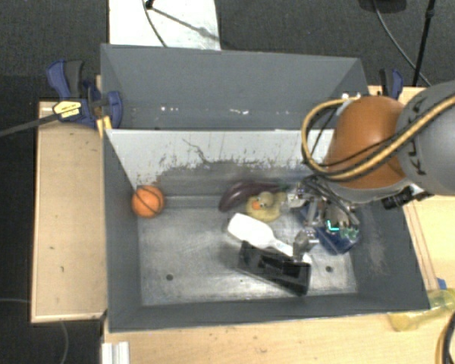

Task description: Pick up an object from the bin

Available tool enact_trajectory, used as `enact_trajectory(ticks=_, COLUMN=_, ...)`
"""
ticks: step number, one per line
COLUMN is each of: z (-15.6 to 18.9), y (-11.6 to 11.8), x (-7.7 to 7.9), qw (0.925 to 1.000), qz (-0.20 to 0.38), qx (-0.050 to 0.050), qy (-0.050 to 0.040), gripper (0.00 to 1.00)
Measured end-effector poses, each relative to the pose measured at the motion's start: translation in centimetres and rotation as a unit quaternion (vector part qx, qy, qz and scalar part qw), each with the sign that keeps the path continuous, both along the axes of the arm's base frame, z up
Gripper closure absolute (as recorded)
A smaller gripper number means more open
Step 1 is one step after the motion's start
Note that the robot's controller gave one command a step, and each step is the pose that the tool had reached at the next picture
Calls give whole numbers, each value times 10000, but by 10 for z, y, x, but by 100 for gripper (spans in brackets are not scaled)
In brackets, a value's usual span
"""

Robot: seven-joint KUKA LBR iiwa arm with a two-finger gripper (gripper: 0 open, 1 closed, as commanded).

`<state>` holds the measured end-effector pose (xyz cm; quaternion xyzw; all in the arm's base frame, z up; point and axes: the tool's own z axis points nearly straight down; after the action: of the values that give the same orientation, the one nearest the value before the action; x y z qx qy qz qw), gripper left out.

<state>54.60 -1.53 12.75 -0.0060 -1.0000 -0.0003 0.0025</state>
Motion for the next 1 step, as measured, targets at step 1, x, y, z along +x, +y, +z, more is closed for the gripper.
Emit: enact_trajectory(ticks=1, z=4, y=0, x=2, qw=10000, qz=2, qx=-2, qy=-39, gripper=0)
